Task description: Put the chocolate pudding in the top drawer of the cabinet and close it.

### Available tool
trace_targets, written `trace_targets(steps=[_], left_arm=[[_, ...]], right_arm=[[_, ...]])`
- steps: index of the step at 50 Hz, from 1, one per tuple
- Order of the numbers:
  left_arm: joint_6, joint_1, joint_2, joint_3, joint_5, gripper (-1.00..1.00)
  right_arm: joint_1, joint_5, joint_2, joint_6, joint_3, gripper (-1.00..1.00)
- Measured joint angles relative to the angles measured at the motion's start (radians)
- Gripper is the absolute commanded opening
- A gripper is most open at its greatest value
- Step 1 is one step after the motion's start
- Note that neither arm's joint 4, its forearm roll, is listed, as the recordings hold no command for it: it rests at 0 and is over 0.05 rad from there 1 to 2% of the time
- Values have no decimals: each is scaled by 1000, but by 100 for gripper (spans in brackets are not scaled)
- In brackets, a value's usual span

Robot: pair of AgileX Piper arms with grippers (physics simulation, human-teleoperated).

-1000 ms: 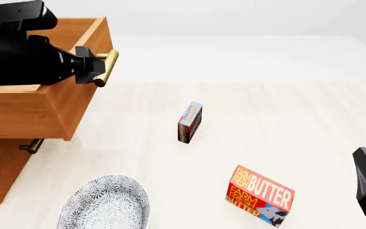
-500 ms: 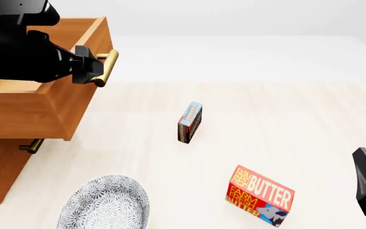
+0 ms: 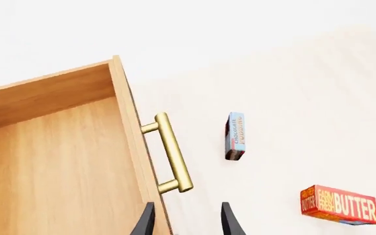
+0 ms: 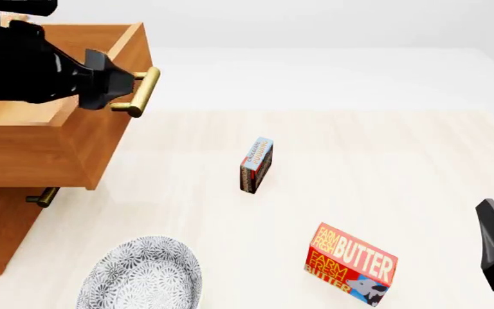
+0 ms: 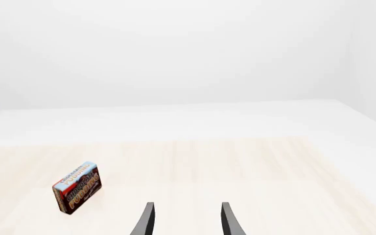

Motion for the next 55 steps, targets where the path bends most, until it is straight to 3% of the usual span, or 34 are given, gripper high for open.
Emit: trace_targets(steps=[7,25,55], left_arm=[[59,-60,-71,-21,-54,100],[121,-137,-240,53,-132,100],[232,-290,-595,375,-326,100]], right_arm=[[0,1,0,0,-1,100],[0,2,0,0,-2,100],[0,0,0,0,0,100]])
